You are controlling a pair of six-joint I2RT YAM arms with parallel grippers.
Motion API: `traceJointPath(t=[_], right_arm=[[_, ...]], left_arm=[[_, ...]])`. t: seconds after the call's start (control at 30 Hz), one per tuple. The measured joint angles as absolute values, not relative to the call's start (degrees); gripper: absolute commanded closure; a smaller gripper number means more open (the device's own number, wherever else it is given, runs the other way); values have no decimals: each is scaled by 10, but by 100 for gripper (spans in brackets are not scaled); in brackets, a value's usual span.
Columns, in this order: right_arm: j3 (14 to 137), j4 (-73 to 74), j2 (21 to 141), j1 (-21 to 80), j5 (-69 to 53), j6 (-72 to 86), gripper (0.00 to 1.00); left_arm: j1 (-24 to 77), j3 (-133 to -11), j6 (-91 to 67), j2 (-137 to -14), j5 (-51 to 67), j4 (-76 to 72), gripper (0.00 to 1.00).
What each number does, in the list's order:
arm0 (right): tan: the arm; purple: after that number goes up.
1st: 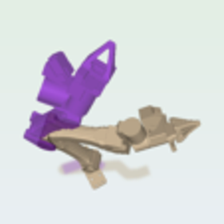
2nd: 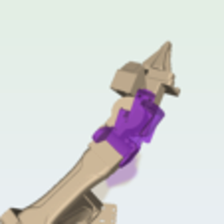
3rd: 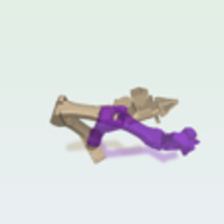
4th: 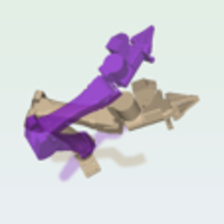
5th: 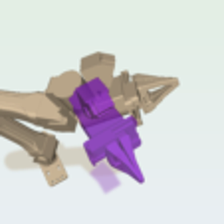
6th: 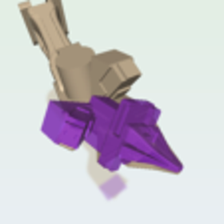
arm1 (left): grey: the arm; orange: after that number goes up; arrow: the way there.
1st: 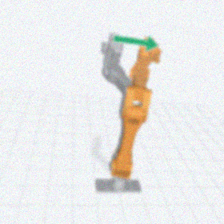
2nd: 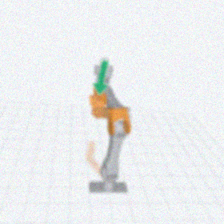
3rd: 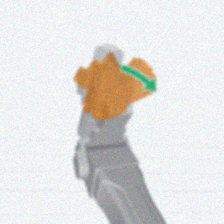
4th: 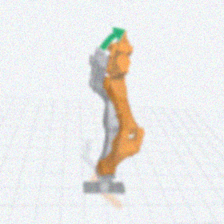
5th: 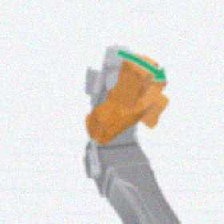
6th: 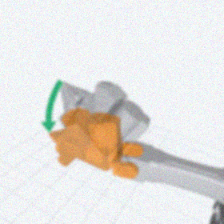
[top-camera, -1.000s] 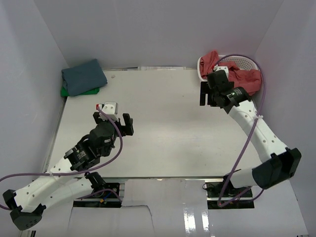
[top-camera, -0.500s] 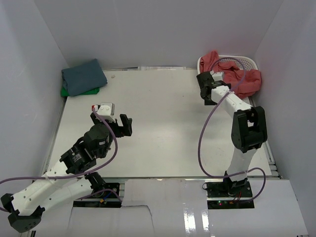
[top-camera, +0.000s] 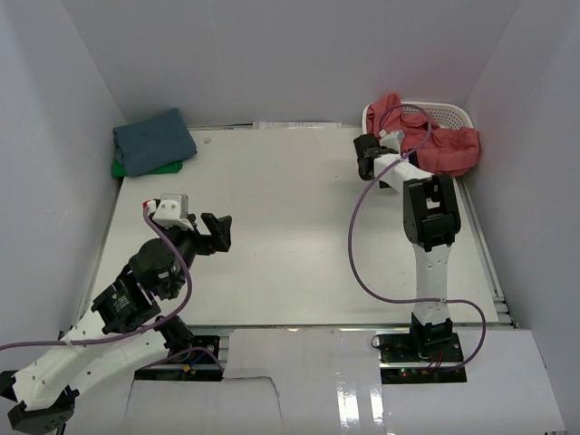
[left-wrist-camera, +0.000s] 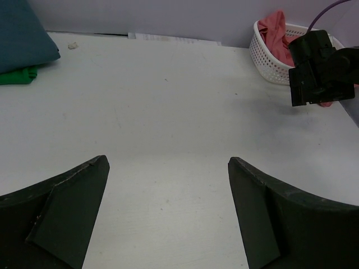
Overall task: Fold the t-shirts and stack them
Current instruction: Grab crumpled tshirt from bin with the right arm
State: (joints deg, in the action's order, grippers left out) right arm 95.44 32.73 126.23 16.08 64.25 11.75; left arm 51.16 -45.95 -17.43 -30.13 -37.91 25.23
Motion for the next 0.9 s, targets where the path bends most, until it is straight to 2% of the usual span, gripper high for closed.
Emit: traceJointPath(t=[0.27, 0.43, 0.53, 0.73, 0.9], right_arm=[[934, 180, 1270, 132, 652, 49, 6], [864, -3, 1269, 117, 652, -54, 6], [826, -129, 1269, 117, 657, -128, 2], [806, -255, 1271, 115, 639, -213, 30], [825, -257, 1277, 107, 629, -218, 44]], left_arm=[[512, -460, -174, -294, -379, 253, 2], [512, -458, -174, -293, -379, 252, 2], [512, -457, -172, -293, -379, 252, 2], [512, -457, -170, -293, -379, 252, 2], [512, -456, -170, -294, -379, 252, 2]])
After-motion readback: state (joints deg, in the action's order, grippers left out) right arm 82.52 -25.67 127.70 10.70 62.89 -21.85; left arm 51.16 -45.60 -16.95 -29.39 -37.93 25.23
